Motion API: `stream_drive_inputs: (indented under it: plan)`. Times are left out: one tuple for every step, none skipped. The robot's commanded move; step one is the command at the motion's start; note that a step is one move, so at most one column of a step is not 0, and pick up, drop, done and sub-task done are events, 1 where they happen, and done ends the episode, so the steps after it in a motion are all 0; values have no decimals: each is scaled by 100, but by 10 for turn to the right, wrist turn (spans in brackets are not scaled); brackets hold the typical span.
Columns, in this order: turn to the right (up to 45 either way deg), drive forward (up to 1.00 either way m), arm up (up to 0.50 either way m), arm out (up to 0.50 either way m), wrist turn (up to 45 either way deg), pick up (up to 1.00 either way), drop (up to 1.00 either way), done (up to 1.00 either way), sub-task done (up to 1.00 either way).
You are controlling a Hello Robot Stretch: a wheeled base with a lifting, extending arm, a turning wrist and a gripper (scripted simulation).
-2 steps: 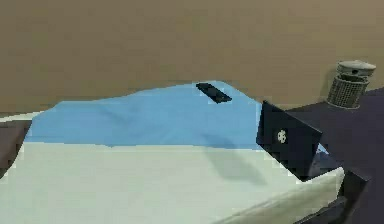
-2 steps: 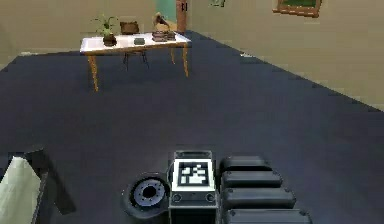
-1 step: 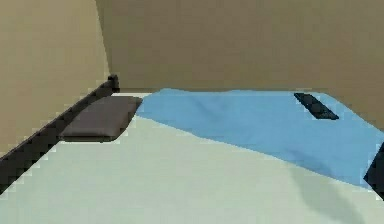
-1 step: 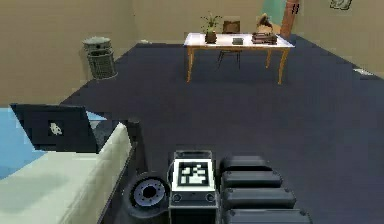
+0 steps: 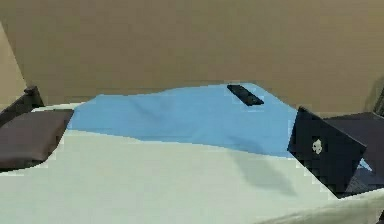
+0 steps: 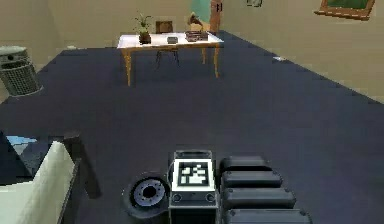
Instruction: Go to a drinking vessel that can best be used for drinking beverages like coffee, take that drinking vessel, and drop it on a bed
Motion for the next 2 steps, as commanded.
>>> stream_drive_inputs:
  plan:
    - [-450,0,0,0,0,0,0,0,0]
    - [-60,0,0,0,0,0,0,0,0]
